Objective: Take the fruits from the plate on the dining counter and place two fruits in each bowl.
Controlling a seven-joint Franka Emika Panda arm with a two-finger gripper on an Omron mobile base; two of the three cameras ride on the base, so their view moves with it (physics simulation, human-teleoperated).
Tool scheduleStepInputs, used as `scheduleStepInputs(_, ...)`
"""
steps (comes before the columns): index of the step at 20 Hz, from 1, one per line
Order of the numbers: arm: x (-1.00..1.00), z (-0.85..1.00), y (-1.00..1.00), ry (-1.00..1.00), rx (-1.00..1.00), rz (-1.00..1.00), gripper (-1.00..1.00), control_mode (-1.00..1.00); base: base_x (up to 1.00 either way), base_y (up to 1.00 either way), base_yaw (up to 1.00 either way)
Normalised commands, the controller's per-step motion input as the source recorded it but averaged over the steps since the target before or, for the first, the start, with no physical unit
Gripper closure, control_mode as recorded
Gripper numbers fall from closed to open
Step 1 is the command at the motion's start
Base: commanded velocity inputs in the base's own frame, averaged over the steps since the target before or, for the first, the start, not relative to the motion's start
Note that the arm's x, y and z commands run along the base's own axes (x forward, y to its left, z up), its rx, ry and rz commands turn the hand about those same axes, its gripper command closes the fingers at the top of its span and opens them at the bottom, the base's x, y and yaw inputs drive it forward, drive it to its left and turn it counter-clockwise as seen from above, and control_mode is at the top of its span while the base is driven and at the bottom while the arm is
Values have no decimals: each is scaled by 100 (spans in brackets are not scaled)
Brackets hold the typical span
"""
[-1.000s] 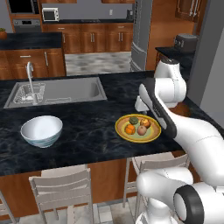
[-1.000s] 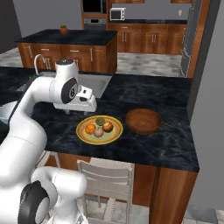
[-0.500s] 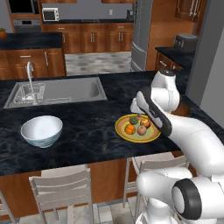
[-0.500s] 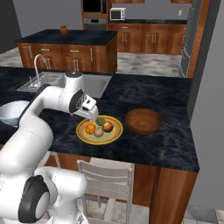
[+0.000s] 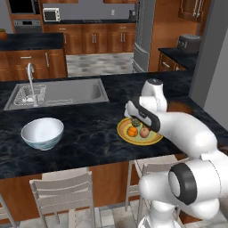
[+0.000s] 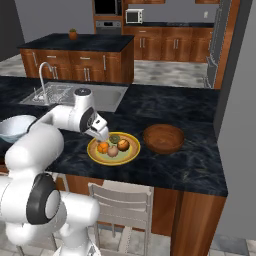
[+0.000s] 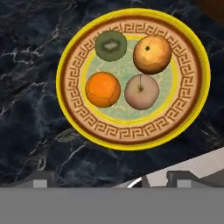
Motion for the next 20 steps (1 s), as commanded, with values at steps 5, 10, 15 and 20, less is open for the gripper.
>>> scheduleStepInputs(5,23,-28,3,28,3,-15,-100,-100,0,0,0)
scheduleStepInputs(10,43,-32,1,6,0,-28,-100,-100,0,0,0)
scheduleStepInputs(15,20,-22,0,1,-6,-15,-100,-100,0,0,0)
scheduleStepInputs(20,5,-33,0,0,-5,-13,-100,-100,0,0,0)
